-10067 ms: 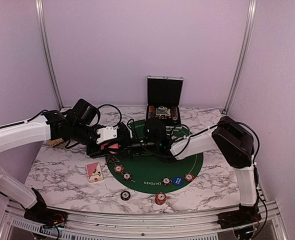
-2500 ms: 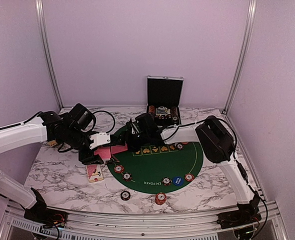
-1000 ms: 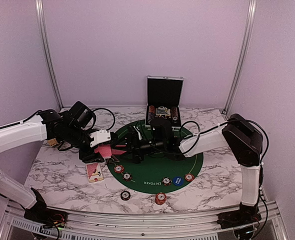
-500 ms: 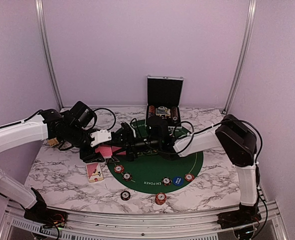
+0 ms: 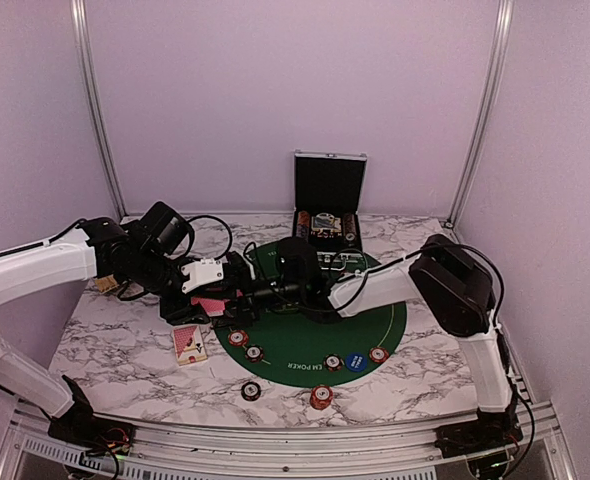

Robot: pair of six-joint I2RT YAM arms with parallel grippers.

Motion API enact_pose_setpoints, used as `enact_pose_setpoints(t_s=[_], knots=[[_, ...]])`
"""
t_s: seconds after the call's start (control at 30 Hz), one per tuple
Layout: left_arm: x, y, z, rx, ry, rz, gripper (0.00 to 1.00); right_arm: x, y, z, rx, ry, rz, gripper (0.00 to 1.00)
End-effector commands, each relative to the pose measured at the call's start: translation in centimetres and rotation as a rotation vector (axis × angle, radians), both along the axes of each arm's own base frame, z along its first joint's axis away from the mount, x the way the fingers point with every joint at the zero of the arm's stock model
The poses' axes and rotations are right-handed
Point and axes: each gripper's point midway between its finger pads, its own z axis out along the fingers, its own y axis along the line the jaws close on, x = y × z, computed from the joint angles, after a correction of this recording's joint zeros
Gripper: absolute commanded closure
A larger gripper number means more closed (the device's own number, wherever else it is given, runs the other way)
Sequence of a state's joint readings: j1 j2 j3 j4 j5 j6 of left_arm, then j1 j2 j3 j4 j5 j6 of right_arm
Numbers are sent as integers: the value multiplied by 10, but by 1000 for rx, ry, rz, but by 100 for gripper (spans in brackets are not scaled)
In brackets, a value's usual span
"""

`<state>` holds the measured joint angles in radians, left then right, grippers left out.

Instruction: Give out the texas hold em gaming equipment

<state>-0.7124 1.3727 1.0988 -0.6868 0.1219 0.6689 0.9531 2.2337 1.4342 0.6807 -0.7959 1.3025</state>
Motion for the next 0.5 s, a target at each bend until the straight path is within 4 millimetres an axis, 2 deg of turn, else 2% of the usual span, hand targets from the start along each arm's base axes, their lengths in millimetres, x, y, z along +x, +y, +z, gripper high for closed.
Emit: enact_pose_setpoints(t_s=[0.0, 0.27, 0.47], knots=[[4, -2, 10, -13, -8, 6, 100, -4, 15, 12, 43, -12, 32, 7], [5, -3, 14, -21, -18, 6, 100, 0, 29, -1, 26, 18, 42, 10], [4, -2, 16, -25, -21, 7, 100, 3, 30, -9, 1, 26, 30, 14]])
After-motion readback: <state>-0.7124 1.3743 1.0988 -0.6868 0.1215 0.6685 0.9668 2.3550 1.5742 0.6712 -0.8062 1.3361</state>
